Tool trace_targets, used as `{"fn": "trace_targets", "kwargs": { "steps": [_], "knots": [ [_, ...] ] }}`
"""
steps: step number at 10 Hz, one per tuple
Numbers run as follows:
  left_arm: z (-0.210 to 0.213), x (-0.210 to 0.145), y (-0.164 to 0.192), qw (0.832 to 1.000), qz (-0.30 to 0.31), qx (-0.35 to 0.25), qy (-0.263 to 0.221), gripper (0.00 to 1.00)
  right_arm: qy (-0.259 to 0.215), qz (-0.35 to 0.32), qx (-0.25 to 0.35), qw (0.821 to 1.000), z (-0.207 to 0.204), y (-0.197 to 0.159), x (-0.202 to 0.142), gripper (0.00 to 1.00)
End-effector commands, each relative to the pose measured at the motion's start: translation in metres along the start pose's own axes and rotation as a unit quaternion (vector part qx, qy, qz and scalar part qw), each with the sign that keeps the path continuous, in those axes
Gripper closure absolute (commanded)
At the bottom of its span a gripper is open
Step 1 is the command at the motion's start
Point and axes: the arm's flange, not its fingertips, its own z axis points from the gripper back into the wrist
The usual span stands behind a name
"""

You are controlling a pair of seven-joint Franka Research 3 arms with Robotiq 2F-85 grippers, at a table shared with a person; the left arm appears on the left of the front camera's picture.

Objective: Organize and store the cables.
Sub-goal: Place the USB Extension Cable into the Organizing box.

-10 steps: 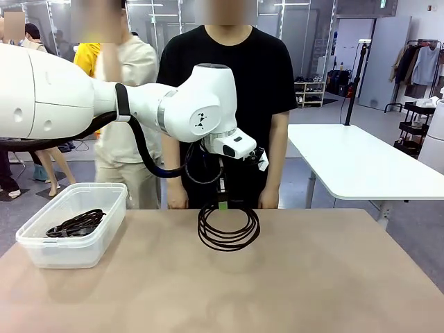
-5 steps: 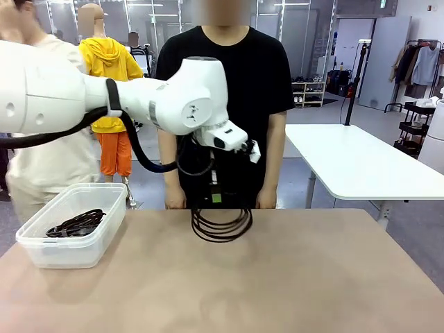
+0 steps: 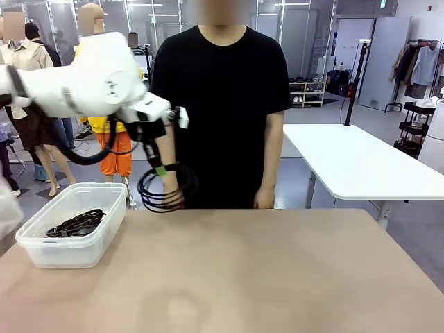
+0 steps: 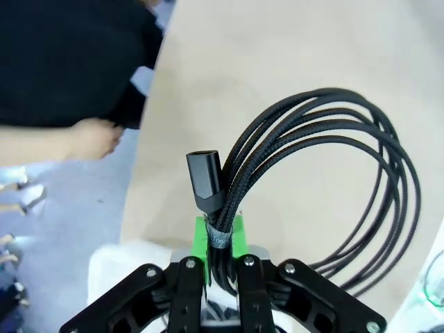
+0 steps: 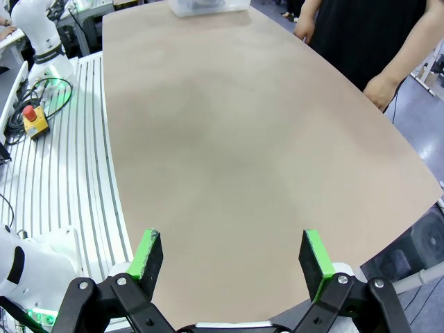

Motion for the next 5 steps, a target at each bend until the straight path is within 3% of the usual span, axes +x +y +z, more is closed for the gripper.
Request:
{"fn": "trace_targets", "kwargs": {
  "steps": [1,5],
  "knots": [
    [0.012,-0.063,-0.017,0.999,-0.007,0.025,-0.036,0.85,-0.001,0.008,0.000,1.000,0.000,0.004,-0.001,0.00],
    [0.025,-0.175,0.019,0.995,0.058,0.064,-0.045,0.85,-0.001,0.008,0.000,1.000,0.000,0.004,-0.001,0.00]
  ]
}}
